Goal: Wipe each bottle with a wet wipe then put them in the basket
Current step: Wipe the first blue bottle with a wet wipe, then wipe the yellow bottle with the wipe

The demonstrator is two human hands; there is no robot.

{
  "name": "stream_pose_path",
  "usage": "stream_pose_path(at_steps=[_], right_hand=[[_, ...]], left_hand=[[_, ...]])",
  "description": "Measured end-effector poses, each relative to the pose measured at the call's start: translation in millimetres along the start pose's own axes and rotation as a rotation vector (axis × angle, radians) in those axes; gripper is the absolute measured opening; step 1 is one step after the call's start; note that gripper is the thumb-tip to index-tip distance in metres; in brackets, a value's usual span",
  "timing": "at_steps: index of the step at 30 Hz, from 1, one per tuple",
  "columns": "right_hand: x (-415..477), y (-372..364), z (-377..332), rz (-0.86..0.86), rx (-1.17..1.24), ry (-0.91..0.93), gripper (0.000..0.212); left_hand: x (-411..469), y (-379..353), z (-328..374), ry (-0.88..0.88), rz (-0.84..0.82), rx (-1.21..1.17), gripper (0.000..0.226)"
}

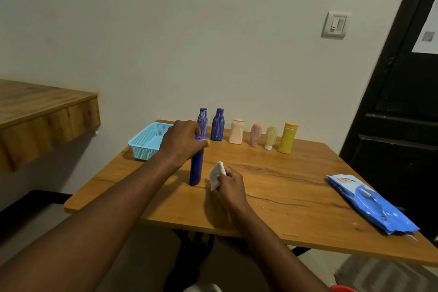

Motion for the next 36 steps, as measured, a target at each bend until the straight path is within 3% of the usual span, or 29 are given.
stream_pose_path(at_steps=[7,12,20,30,33,36], right_hand=[[-1.4,5.4,-5.6,0.028,0.03,-0.009,0.028],[-6.6,16.7,-19.3,0.022,0.083,-0.011,0.029],[-4.9,70.9,-39.6,0.051,0.218,0.033,0.035],[55.4,188.0,-20.6,0.295,0.167,0.016,0.035],[83.5,215.8,-7.0,0.345,0.142,0.008,0.015],[114.0,242.0,5.3,0.396,0.138,-0.005,0.009]], left_hand=[[1.9,9.5,7.1,-0.006,-0.008,0.075,0.048],[2.4,25.9,41.5,-0.136,0.073,0.248,0.035],[16.3,11.5,111.2,-0.32,0.113,0.136,0.025],[66.6,-97.1,155.6,-0.391,-0.089,0.0,0.022],[87.5,-138.6,157.6,-0.369,-0.197,-0.023,0.026],[112.4,-184.0,160.5,-0.346,-0.295,-0.062,0.031]])
Point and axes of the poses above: each hand's wrist, its own x-axis towards the middle knuckle, its own y-axis out of the back of the hand, z = x × y, the point moved 6 cm from there along x, towards the middle knuckle, and after that the axes turned 13 degrees about -y, right-handed, at the moved point
